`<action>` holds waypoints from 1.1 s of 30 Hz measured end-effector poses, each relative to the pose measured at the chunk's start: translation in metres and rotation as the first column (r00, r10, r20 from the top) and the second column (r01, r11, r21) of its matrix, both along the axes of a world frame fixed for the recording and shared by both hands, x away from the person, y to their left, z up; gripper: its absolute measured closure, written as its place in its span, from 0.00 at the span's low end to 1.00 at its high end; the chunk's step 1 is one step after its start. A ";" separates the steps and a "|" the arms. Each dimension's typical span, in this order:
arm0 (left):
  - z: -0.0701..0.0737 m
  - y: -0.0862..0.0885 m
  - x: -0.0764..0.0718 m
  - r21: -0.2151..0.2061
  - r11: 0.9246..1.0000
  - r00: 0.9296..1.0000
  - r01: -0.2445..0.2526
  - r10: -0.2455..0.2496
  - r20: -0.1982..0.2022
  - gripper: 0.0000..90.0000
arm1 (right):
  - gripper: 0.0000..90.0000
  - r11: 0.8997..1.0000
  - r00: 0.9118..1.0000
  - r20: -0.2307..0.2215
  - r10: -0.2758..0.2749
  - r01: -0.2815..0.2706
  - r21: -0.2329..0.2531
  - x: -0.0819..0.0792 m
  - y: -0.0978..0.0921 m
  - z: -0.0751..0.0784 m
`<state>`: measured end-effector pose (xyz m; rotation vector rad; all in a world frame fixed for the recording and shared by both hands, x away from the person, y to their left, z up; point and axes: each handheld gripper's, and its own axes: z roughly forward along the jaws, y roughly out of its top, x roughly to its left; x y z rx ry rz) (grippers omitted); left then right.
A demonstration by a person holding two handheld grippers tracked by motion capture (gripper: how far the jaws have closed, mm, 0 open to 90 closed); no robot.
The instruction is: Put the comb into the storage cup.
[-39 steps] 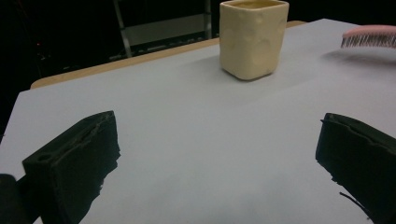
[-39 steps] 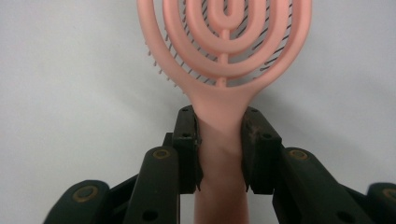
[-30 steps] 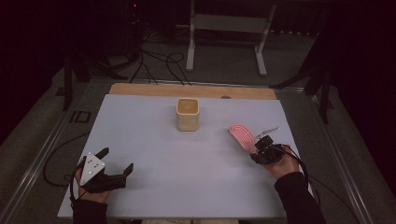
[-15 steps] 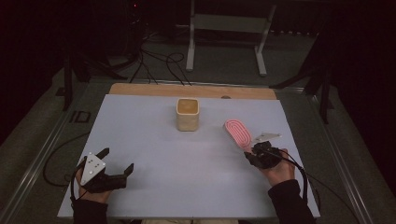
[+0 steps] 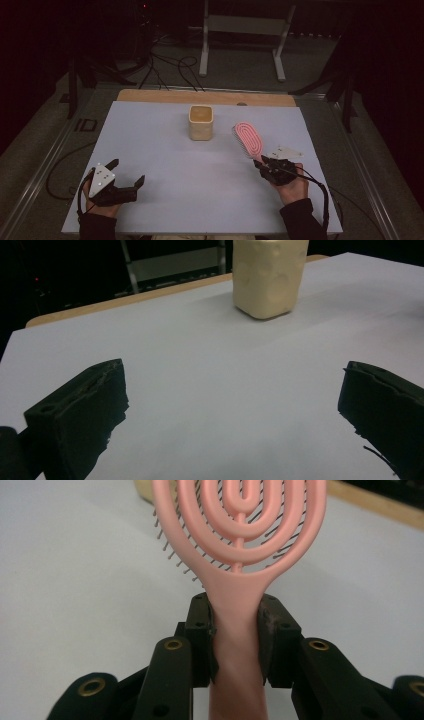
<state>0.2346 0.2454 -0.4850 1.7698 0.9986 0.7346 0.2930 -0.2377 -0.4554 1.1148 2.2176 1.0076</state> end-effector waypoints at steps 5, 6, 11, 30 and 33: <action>0.000 -0.002 0.000 -0.005 1.000 1.000 -0.001 0.001 -0.011 0.00 | 0.78 1.000 0.999 0.038 0.008 -0.009 0.015 -0.001 0.003 0.003; 0.000 -0.003 0.001 -0.005 1.000 1.000 -0.001 0.001 -0.016 0.00 | 0.78 1.000 0.999 0.045 0.013 -0.014 0.013 -0.002 0.003 0.003; 0.000 -0.005 0.002 -0.031 1.000 1.000 -0.003 0.002 -0.030 0.00 | 0.78 0.999 0.997 0.068 0.020 -0.022 0.033 -0.001 0.005 0.005; 0.019 -0.017 0.020 -0.088 0.996 0.995 0.029 -0.037 -0.091 0.00 | 0.78 0.995 0.992 0.117 0.052 -0.061 0.075 0.002 0.024 0.014; 0.021 -0.020 0.024 -0.090 0.995 0.994 0.034 -0.043 -0.102 0.00 | 0.78 0.995 0.991 0.120 0.055 -0.065 0.077 0.003 0.026 0.016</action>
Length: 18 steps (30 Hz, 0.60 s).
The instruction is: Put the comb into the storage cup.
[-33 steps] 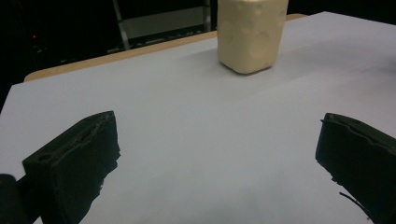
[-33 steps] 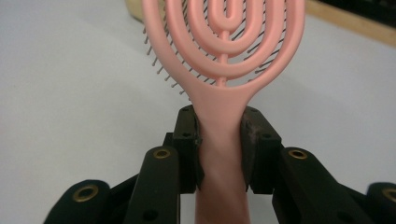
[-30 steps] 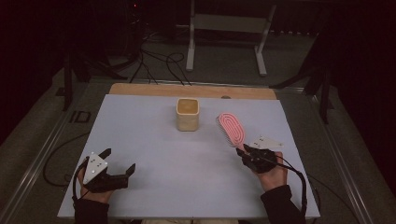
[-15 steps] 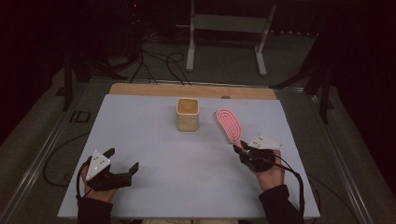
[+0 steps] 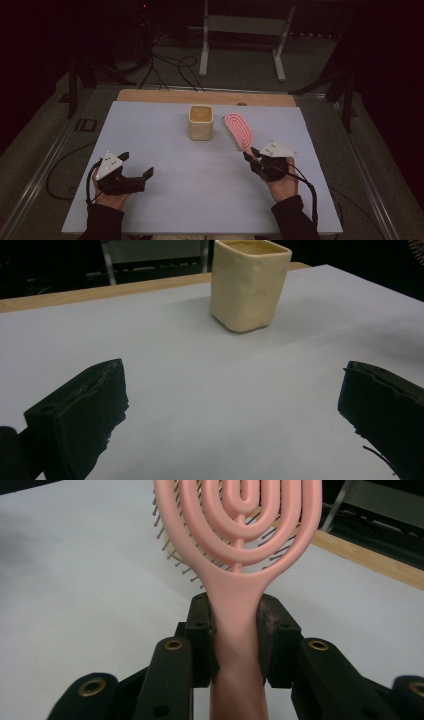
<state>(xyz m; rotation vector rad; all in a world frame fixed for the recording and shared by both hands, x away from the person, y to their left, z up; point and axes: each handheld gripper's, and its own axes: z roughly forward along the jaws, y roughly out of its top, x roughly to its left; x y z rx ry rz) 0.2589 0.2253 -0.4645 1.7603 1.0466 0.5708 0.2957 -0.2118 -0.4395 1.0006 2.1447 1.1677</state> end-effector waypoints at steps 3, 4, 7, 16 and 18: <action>0.001 -0.003 0.004 -0.003 1.000 1.000 0.004 -0.004 -0.012 0.00 | 0.78 1.000 1.000 0.005 -0.002 0.001 0.014 0.000 0.001 0.003; 0.001 -0.004 0.005 -0.002 1.000 1.000 0.006 -0.006 -0.016 0.00 | 0.78 1.000 1.000 0.005 -0.002 0.001 0.014 0.000 0.001 0.003; 0.002 -0.007 0.007 -0.004 1.000 1.000 0.013 -0.013 -0.023 0.00 | 0.78 1.000 1.000 0.015 0.004 -0.004 0.021 0.000 0.001 0.004; 0.009 -0.026 0.018 0.000 0.999 0.998 0.049 -0.049 -0.038 0.00 | 0.78 0.999 1.000 0.017 0.011 -0.012 0.038 -0.002 0.004 0.004; 0.011 -0.032 0.021 0.003 0.998 0.998 0.059 -0.059 -0.039 0.00 | 0.78 0.999 1.000 0.015 0.011 -0.011 0.034 -0.003 0.005 0.003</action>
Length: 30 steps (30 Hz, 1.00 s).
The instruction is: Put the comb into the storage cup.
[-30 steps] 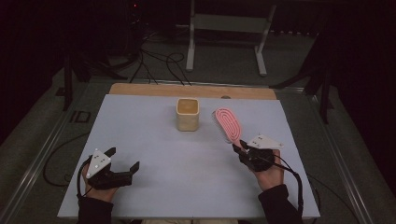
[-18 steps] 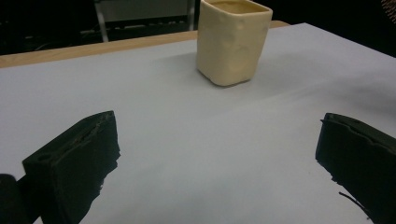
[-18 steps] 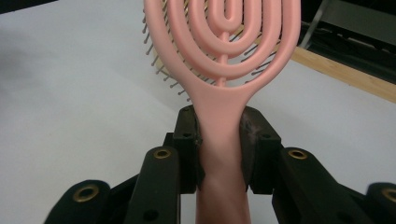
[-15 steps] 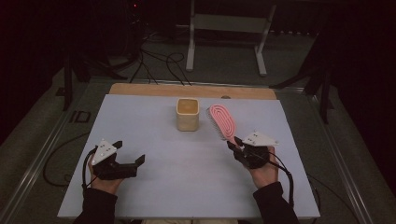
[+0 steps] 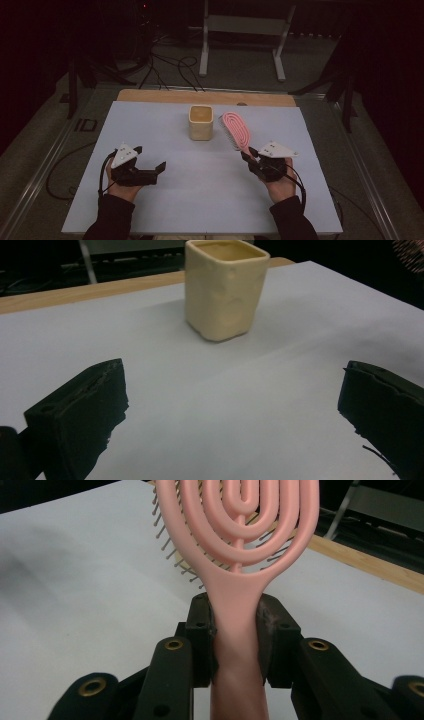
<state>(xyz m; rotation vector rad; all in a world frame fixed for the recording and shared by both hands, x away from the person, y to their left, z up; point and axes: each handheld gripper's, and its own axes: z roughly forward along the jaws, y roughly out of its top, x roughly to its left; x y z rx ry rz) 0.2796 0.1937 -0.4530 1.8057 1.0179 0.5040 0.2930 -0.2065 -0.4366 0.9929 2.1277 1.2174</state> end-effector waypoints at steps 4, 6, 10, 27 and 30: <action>0.005 -0.012 0.005 -0.001 1.000 1.000 0.030 -0.030 0.005 0.00 | 0.78 1.000 1.000 0.000 0.001 -0.001 -0.003 0.000 0.001 -0.001; 0.009 -0.018 0.007 -0.005 0.999 0.999 0.043 -0.043 0.011 0.00 | 0.79 1.000 1.000 -0.001 -0.001 0.001 0.001 0.000 0.002 -0.002; 0.014 -0.029 0.012 -0.016 0.997 0.997 0.071 -0.071 0.014 0.00 | 0.79 1.000 1.000 0.000 0.000 0.000 -0.003 0.000 0.002 -0.003; 0.024 -0.058 0.028 -0.050 0.991 0.993 0.122 -0.122 -0.002 0.00 | 0.79 1.000 1.000 0.015 0.005 -0.005 -0.012 -0.002 0.007 -0.006; 0.026 -0.061 0.029 -0.052 0.990 0.992 0.127 -0.128 -0.005 0.00 | 0.79 1.000 1.000 0.013 0.005 -0.005 -0.012 -0.001 0.008 -0.007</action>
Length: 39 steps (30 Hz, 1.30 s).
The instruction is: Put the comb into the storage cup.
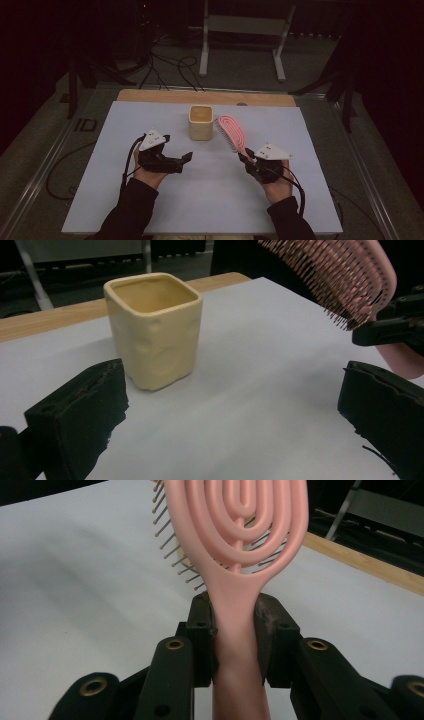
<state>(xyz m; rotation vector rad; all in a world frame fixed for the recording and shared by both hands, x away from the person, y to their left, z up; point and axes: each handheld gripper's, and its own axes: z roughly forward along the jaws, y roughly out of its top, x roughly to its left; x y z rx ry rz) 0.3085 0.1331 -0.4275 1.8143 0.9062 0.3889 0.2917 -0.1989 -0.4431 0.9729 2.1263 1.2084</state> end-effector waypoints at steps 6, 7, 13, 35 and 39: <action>0.000 -0.008 0.002 -0.015 1.000 1.000 0.026 -0.026 -0.018 0.00 | 0.80 1.000 1.000 0.007 0.005 -0.005 -0.006 0.000 0.003 -0.002; 0.000 -0.011 0.003 -0.018 0.999 0.999 0.035 -0.035 -0.022 0.00 | 0.80 1.000 1.000 0.013 0.004 -0.004 -0.010 -0.001 0.003 -0.003; 0.008 -0.038 0.005 -0.049 0.994 0.994 0.101 -0.102 -0.029 0.01 | 0.80 1.000 0.999 0.053 -0.010 0.011 -0.027 -0.004 0.007 -0.002; 0.025 -0.120 0.025 -0.063 0.995 0.994 0.076 -0.080 -0.070 0.01 | 0.81 1.000 0.996 0.085 -0.014 0.016 -0.026 -0.008 0.012 -0.001; 0.024 -0.124 0.027 -0.066 0.996 0.995 0.058 -0.064 -0.083 0.07 | 0.81 0.999 0.995 0.095 -0.016 0.020 -0.035 -0.009 0.014 -0.001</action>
